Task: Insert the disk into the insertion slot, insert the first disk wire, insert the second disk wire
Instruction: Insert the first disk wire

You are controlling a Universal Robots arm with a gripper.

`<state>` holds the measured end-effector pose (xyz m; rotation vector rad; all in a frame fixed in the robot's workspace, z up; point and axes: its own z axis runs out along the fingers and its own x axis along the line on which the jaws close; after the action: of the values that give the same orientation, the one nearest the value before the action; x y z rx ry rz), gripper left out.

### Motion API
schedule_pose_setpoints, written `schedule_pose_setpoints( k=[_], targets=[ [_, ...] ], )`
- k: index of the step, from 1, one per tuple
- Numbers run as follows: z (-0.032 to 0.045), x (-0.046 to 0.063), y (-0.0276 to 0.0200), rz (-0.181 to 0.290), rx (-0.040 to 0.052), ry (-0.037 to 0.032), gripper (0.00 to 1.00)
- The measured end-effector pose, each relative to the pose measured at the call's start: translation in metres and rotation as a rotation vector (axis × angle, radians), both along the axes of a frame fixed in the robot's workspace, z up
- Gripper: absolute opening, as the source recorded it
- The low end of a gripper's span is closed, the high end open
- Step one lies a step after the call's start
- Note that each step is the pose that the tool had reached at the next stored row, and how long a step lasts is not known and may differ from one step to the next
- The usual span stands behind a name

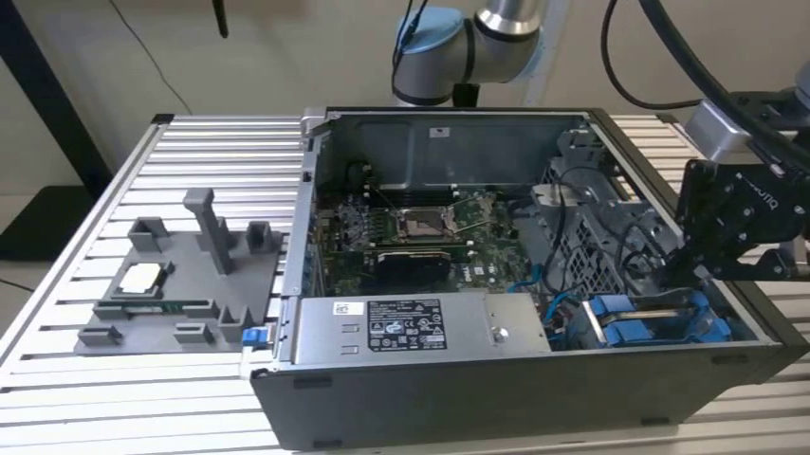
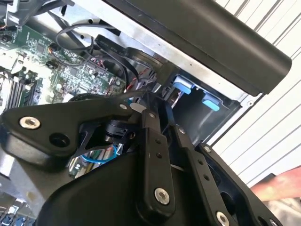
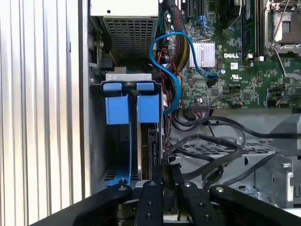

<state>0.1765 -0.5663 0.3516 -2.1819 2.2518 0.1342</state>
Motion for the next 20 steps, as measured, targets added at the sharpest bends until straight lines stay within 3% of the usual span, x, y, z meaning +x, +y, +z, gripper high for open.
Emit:
schedule_pose_setpoints(
  k=[1, 4, 5, 6, 10, 20],
  targets=[
    [0.0002, 0.0, 0.0001, 0.001, -0.0009, -0.0072, 0.19],
    [0.0, -0.003, -0.0002, 0.001, -0.0009, -0.0538, 0.19],
    [-0.0001, -0.006, -0.0003, 0.001, -0.001, -0.0643, 0.19],
    [-0.0005, -0.008, -0.0003, 0.001, -0.0009, -0.0687, 0.19],
    [-0.0024, -0.012, -0.0004, 0.0, -0.0008, -0.0741, 0.19],
    [-0.0062, -0.013, -0.0054, -0.023, -0.0018, -0.0752, 0.19]
  ],
)
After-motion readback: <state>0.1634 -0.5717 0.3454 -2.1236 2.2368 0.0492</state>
